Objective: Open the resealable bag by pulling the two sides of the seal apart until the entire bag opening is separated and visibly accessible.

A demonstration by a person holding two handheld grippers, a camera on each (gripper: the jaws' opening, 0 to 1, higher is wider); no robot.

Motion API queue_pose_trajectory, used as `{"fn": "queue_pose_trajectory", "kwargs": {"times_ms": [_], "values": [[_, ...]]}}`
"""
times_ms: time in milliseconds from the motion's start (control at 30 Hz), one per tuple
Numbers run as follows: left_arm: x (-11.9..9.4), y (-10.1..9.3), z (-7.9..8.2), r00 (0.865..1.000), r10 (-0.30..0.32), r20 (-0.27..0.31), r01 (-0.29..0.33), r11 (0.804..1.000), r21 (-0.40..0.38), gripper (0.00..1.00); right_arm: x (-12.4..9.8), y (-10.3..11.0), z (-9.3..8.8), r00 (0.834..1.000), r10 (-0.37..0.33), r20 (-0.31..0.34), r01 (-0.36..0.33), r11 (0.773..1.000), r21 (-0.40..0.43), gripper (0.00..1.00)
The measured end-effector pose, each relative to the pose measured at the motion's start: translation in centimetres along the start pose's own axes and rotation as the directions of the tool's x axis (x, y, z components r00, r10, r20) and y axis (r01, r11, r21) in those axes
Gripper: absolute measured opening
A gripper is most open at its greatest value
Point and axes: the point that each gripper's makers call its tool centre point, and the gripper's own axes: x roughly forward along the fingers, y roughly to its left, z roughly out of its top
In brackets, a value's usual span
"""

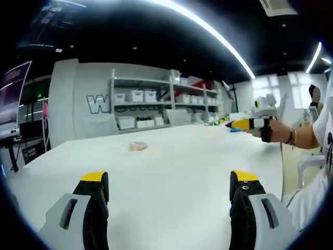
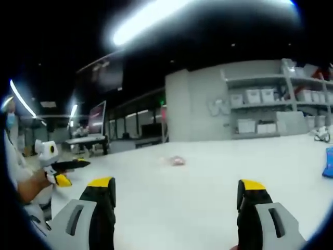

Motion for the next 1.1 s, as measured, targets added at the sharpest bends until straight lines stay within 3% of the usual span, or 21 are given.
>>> {"fn": "queue_pose_trajectory", "kwargs": {"times_ms": [833, 1100], "values": [[0.0, 0.1, 0.0, 1.0, 0.003, 0.004, -0.003, 1.0, -0.009, 0.95, -4.9, -2.5, 0.7, 0.993, -0.096, 0.074, 0.092, 0.994, 0.058, 0.99], [-0.1, 0.5, 0.2, 1.0, 0.006, 0.009, -0.005, 0.999, -0.052, 0.95, -6.6, -3.1, 2.0, 0.984, -0.133, 0.119, 0.124, 0.989, 0.078, 0.99]]}}
